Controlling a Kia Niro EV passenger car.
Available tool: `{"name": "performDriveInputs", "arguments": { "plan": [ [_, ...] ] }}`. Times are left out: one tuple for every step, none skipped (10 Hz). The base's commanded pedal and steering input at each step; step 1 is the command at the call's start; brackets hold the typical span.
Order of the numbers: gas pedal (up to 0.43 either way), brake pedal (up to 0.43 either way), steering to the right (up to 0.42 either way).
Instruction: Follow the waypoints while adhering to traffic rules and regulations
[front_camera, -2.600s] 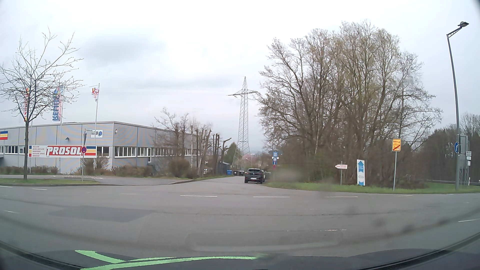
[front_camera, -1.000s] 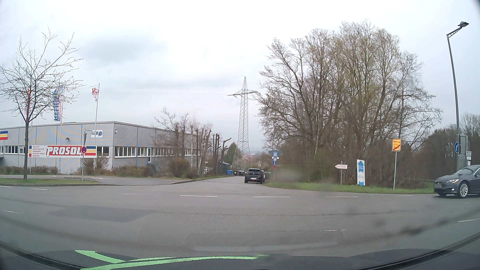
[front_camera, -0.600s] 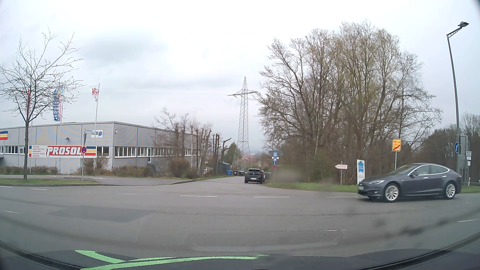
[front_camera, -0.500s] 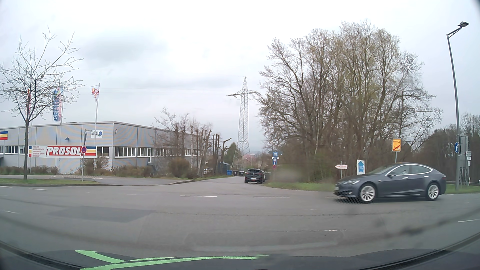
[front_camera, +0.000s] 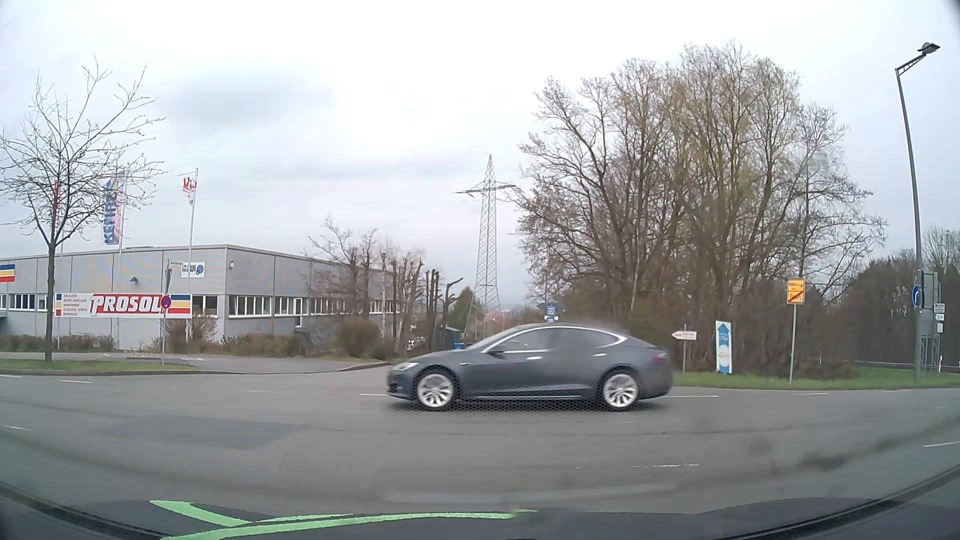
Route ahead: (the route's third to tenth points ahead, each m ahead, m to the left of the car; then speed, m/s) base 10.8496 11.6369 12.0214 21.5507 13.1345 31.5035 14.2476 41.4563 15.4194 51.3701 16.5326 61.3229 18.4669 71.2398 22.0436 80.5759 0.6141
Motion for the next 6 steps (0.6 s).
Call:
{"name": "performDriveInputs", "arguments": {
  "plan": [
    [0.087,0.0,-0.018],
    [0.087,0.0,-0.024],
    [0.098,0.0,-0.031],
    [0.0,0.0,-0.036],
    [0.0,0.0,-0.036],
    [0.0,0.0,-0.037]
  ]
}}
